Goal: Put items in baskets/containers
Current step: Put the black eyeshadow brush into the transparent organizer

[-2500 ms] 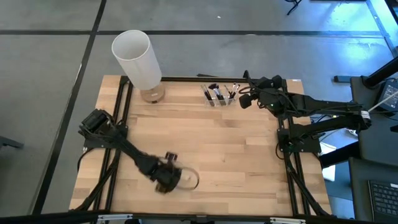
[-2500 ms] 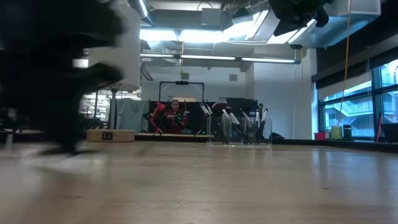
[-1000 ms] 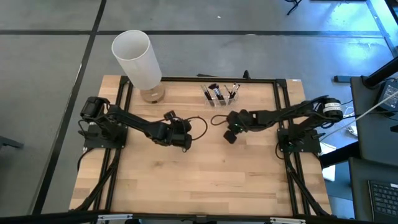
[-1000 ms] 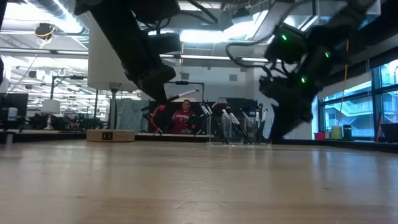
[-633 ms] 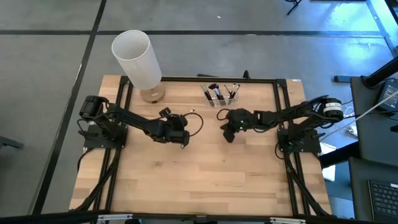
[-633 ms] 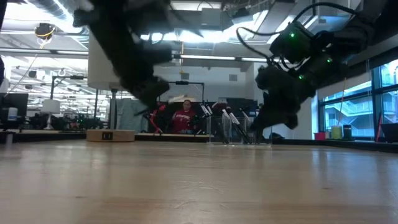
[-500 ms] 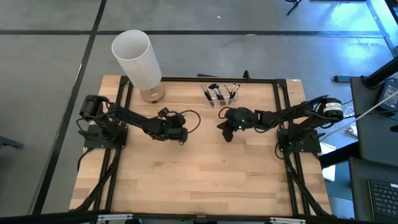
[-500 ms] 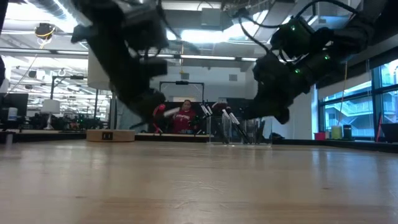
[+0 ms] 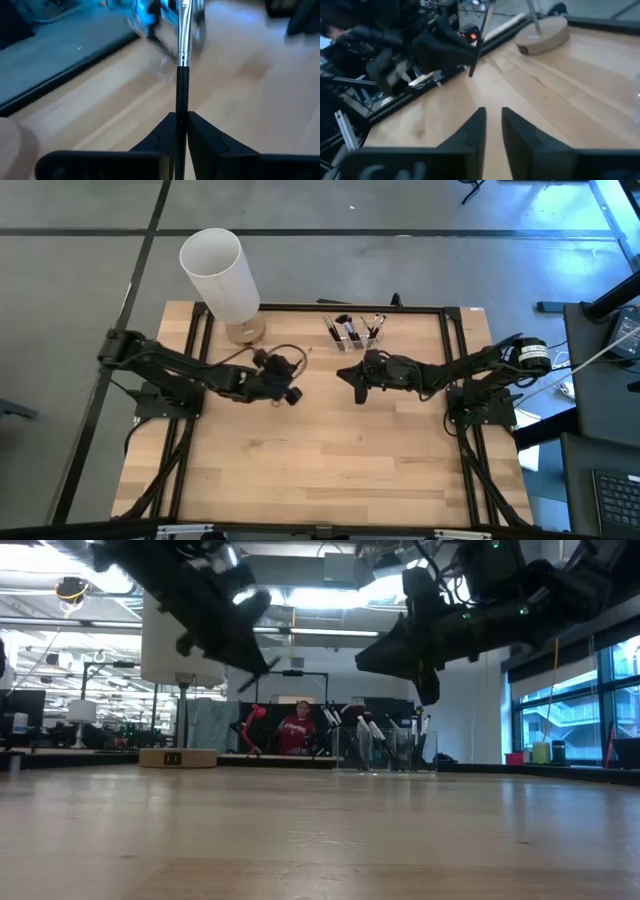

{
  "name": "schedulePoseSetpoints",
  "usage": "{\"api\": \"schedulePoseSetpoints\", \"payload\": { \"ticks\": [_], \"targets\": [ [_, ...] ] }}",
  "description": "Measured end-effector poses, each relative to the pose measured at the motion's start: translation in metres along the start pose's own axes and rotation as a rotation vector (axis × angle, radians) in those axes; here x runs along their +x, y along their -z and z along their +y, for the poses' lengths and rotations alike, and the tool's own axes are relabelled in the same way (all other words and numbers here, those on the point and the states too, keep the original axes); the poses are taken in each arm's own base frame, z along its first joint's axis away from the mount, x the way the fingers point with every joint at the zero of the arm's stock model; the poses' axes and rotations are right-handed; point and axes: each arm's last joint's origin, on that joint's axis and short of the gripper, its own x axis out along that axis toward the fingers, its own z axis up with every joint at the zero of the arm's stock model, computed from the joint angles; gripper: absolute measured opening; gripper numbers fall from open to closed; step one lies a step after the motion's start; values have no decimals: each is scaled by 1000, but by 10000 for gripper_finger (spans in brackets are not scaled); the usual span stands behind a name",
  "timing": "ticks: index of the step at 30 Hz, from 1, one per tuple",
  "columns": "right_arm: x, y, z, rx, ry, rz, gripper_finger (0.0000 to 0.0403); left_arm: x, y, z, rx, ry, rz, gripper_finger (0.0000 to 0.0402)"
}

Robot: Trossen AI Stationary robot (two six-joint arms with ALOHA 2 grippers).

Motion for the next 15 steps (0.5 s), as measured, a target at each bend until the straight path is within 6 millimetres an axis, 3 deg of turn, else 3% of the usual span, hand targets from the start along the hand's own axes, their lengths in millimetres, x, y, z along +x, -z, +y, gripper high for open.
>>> {"api": "schedulePoseSetpoints", "payload": {
  "ticks": [7, 15],
  "targets": [
    [-2, -6, 12, -112, -74, -91, 136, -11, 19, 21, -244, 201, -170, 35],
    [11, -31, 30, -155, -183, -199, 148, -12, 28, 32, -343, 458, -317, 30]
  ]
}}
